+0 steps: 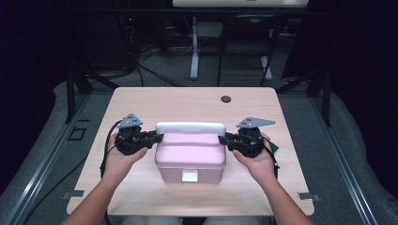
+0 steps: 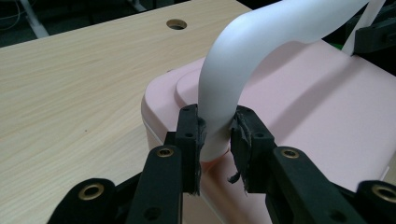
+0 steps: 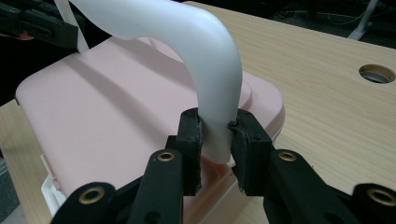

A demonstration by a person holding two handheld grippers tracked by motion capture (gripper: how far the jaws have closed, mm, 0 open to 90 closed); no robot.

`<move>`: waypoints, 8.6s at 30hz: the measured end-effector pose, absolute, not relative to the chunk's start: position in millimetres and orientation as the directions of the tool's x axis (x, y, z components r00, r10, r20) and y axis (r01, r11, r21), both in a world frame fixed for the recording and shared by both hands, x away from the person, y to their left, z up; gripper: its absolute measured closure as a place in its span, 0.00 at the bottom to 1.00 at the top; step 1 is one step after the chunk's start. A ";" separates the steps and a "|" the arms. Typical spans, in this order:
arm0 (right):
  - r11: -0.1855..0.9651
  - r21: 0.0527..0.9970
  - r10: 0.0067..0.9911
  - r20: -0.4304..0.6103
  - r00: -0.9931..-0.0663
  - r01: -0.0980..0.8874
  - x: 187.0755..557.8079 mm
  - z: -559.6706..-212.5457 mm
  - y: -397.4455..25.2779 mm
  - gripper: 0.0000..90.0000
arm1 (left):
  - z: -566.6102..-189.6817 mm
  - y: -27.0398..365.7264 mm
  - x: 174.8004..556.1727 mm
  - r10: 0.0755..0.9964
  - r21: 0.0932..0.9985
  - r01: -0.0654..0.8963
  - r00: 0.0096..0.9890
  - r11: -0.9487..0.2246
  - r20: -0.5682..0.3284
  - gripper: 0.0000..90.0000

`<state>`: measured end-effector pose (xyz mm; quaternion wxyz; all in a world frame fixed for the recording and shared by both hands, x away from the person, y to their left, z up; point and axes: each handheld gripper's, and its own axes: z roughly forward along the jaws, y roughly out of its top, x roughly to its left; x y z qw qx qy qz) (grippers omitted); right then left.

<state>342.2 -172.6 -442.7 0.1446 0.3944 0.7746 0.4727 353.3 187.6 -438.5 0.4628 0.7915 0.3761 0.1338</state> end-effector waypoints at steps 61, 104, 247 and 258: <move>0.223 0.856 0.739 0.164 -0.654 0.466 337.1 -424.7 -161.5 0.82 | -409.7 216.6 329.2 0.703 0.856 0.438 0.698 -0.275 -0.132 0.89; 0.186 0.858 0.728 0.208 -0.654 0.480 336.8 -419.2 -166.5 0.82 | -454.9 195.0 297.2 0.620 0.809 0.457 0.770 -0.370 -0.151 1.00; 0.338 0.810 0.664 0.156 -0.731 0.480 286.4 -487.9 -143.2 1.00 | -398.0 188.8 414.2 0.762 0.782 0.538 0.635 -0.316 -0.128 0.99; 0.350 0.811 0.664 0.139 -0.734 0.470 285.7 -487.9 -142.7 1.00 | -405.4 193.8 416.3 0.772 0.764 0.554 0.624 -0.330 -0.120 0.97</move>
